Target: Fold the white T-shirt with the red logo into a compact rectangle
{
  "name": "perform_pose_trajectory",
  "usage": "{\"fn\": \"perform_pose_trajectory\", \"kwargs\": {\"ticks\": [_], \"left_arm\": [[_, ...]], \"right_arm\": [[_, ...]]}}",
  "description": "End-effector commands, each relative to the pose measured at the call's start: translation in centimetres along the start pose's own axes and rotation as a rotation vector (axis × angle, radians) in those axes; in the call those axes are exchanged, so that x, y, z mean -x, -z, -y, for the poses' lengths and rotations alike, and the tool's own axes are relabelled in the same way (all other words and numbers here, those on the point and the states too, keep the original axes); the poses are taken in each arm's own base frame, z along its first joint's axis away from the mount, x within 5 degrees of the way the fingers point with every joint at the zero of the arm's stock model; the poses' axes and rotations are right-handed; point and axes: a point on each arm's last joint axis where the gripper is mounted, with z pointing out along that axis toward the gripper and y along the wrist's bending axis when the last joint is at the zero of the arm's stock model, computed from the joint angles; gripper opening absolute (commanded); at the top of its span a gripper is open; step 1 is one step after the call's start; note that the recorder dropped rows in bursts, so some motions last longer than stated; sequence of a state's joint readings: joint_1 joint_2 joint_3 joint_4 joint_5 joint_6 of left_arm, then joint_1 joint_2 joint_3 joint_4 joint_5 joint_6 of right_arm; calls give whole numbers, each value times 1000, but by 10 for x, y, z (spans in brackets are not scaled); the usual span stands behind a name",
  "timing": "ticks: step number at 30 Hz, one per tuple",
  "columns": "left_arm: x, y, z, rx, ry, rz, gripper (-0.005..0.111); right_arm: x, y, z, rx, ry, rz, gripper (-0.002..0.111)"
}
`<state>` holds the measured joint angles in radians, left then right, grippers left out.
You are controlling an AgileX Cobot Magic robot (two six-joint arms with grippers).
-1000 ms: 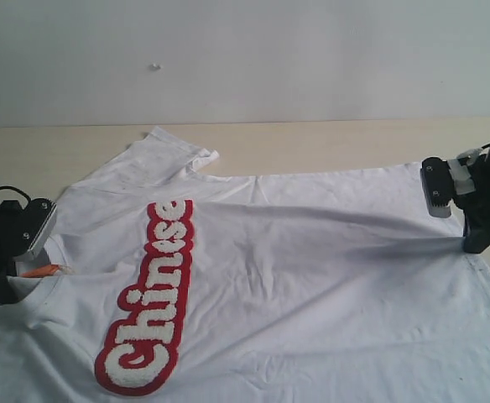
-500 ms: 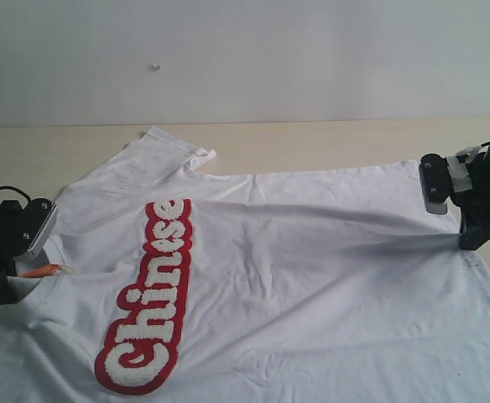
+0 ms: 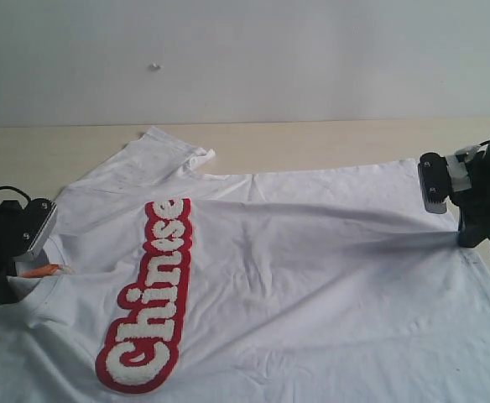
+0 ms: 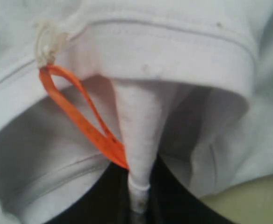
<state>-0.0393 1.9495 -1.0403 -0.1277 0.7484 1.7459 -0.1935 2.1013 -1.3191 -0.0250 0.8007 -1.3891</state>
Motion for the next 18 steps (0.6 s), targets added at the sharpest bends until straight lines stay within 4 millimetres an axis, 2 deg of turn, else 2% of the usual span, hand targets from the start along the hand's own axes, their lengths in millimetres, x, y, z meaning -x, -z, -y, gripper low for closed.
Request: {"fn": "perform_pose_trajectory", "kwargs": {"ticks": [1, 10, 13, 18], "left_arm": [[0, -13, 2, -14, 10, 7, 0], [0, -14, -2, 14, 117, 15, 0], [0, -2, -7, 64, 108, 4, 0], [1, 34, -20, 262, 167, -1, 0]], "right_arm": [[-2, -4, 3, -18, 8, -5, 0], [-2, -4, 1, 2, 7, -7, 0], [-2, 3, 2, -15, 6, -4, 0], [-2, 30, 4, -83, 1, 11, 0]]}}
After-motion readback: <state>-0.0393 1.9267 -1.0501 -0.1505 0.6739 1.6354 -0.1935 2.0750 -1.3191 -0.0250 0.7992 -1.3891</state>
